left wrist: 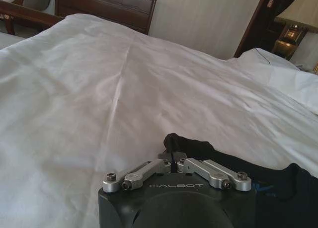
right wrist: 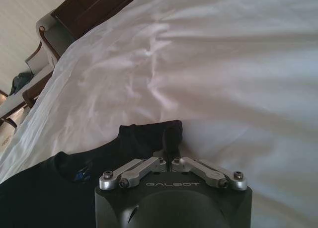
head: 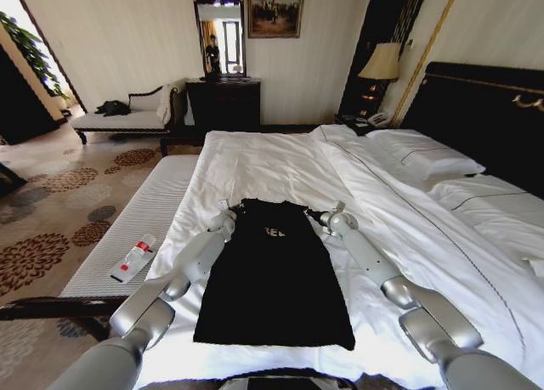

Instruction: Fold the clothes on the bed.

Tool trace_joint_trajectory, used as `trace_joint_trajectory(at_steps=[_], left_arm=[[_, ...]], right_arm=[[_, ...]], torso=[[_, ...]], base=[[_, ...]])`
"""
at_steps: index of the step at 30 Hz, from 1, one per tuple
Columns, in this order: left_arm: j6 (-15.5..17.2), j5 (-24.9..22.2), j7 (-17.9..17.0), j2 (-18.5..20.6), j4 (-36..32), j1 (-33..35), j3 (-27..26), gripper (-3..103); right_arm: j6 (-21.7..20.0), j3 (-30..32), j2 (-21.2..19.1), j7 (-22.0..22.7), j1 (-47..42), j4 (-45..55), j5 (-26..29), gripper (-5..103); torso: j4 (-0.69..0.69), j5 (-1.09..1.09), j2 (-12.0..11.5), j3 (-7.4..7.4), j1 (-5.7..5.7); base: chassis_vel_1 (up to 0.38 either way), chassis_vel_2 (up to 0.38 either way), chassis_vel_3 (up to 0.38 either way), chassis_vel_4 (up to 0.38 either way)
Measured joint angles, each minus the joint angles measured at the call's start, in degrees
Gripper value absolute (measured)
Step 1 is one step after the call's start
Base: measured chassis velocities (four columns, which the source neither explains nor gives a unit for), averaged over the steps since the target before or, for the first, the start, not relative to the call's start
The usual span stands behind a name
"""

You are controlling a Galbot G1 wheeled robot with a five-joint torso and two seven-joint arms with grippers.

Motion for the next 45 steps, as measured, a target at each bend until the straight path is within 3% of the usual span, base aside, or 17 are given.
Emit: trace_joint_trajectory(at_steps=[8,10,17,29,37,45], left_arm=[[0.13,-2.05,-0.07,2.79,-1.04,-2.89,-1.1,0],[0.17,-3.19,-0.04,4.23,-0.73,-4.67,-0.29,0],[0.2,-5.43,1.31,5.39,1.55,-9.33,2.03,0],[0.13,-7.98,4.2,3.04,8.02,-19.77,5.25,0],[-0.03,-6.52,5.34,0.46,13.71,-21.83,5.14,0],[-0.12,-6.07,4.85,0.28,11.56,-20.38,5.22,0]], right_arm=[[3.4,-3.7,-2.86,-0.49,4.04,1.77,-7.44,0],[3.88,-4.74,-2.61,0.08,6.37,1.74,-7.43,0],[6.12,-8.61,-0.46,0.08,12.79,-3.46,-7.0,0],[9.63,-9.56,5.09,-1.43,18.54,-10.81,-7.49,0],[11.59,-8.41,7.56,-2.23,20.51,-16.56,-9.45,0],[13.27,-6.64,7.65,-2.53,18.92,-15.49,-11.36,0]], torso=[[-0.05,0.0,0.0,0.0,0.0],[0.01,-0.01,0.0,0.0,0.0],[0.01,-0.01,0.0,0.0,0.0],[-0.03,0.0,0.0,-0.01,0.0],[0.01,-0.01,-0.01,0.0,0.01],[-0.02,0.01,0.0,0.0,0.0]], base=[[0.0,0.0,0.0,0.0],[0.0,0.0,0.0,0.0],[0.0,0.0,0.0,0.0],[0.0,0.0,0.0,0.0],[0.0,0.0,0.0,0.0],[0.0,0.0,0.0,0.0]])
